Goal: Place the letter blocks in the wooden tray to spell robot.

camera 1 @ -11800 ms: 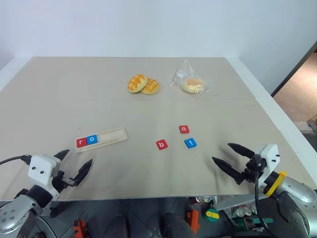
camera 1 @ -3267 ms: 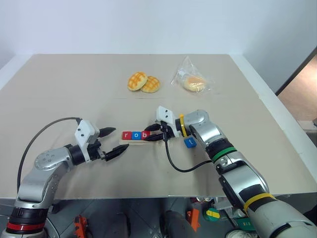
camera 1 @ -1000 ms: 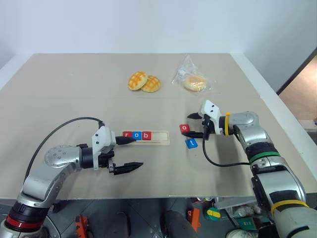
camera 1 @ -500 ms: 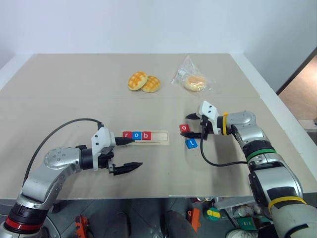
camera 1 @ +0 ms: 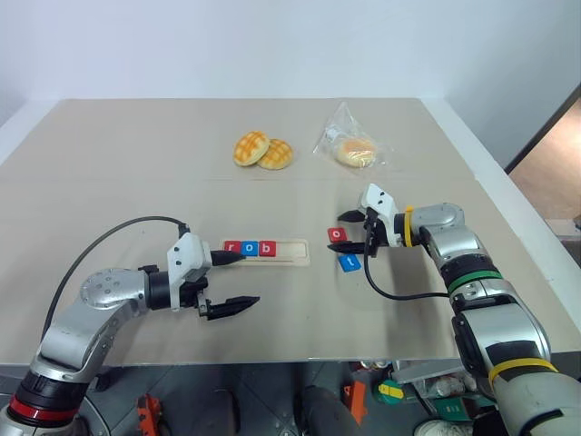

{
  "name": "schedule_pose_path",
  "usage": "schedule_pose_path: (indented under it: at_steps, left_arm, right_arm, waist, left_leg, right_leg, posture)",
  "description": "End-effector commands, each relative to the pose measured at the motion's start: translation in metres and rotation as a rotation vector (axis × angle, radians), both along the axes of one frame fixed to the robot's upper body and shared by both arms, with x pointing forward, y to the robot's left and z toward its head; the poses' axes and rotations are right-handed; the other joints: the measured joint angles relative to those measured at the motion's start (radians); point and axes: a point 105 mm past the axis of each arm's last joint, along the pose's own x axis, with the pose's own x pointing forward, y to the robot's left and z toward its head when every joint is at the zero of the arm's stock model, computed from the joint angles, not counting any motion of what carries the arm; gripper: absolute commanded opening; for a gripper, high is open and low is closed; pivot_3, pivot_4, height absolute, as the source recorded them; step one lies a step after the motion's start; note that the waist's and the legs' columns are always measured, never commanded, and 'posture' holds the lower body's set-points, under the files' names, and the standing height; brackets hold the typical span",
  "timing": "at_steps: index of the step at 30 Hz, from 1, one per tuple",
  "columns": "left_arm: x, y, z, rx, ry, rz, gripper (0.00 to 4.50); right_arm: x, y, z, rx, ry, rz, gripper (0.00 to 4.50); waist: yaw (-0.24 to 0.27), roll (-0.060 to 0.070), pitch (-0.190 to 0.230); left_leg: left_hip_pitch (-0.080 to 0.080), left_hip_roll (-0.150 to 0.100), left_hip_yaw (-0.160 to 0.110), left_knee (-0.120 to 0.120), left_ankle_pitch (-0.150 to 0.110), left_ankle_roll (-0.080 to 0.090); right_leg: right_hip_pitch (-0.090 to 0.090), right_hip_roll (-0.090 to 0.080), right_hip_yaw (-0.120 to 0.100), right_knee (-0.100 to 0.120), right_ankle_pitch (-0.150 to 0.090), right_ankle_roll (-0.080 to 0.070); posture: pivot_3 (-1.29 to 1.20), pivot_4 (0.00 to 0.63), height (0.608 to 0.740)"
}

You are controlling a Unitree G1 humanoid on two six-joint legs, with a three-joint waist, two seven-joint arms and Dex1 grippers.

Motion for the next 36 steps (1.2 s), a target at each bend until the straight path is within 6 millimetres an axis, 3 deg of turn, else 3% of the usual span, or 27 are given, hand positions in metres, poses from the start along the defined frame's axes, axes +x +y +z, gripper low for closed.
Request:
schedule_pose_path:
  at_steps: [1,18,21,26,36]
  left_arm:
    - [0.003,0.002,0.009,0.006,-0.05,0.007,4.5]
    - [0.006,0.0,0.015,-0.049,-0.063,0.028,4.5]
    - [0.006,0.0,0.014,-0.046,-0.063,0.028,4.5]
    - [0.007,-0.001,0.013,-0.041,-0.061,0.026,4.5]
    - [0.011,-0.001,0.013,-0.03,-0.061,0.015,4.5]
  right_arm:
    - [-0.002,0.003,0.002,-0.011,-0.003,0.023,4.22]
    - [-0.002,0.007,0.004,0.015,0.057,-0.031,4.22]
    - [-0.003,0.007,0.004,0.013,0.033,-0.047,3.56]
    - [-0.009,0.013,0.003,0.047,-0.015,-0.078,1.74]
    - [-0.016,0.008,0.007,0.058,-0.064,-0.141,1.61]
  waist:
    - [0.0,0.0,0.0]
    - [0.0,0.0,0.0]
    - [0.0,0.0,0.0]
    - [0.001,0.0,0.0]
    - [0.002,0.0,0.0]
  left_leg:
    - [0.0,0.0,0.0,0.0,0.0,0.0]
    - [0.0,0.0,0.0,0.0,0.0,0.0]
    - [0.0,0.0,0.0,0.0,0.0,0.0]
    - [0.0,0.0,0.0,0.0,0.0,0.0]
    - [0.0,0.0,0.0,0.0,0.0,0.0]
  right_leg:
    - [0.0,0.0,0.0,0.0,0.0,0.0]
    - [0.0,0.0,0.0,0.0,0.0,0.0]
    - [0.0,0.0,0.0,0.0,0.0,0.0]
    - [0.0,0.0,0.0,0.0,0.0,0.0]
    - [0.001,0.0,0.0,0.0,-0.001,0.002]
  posture:
    - [0.0,0.15,0.74]
    - [0.0,0.15,0.74]
    - [0.0,0.15,0.74]
    - [0.0,0.15,0.74]
    - [0.0,0.15,0.74]
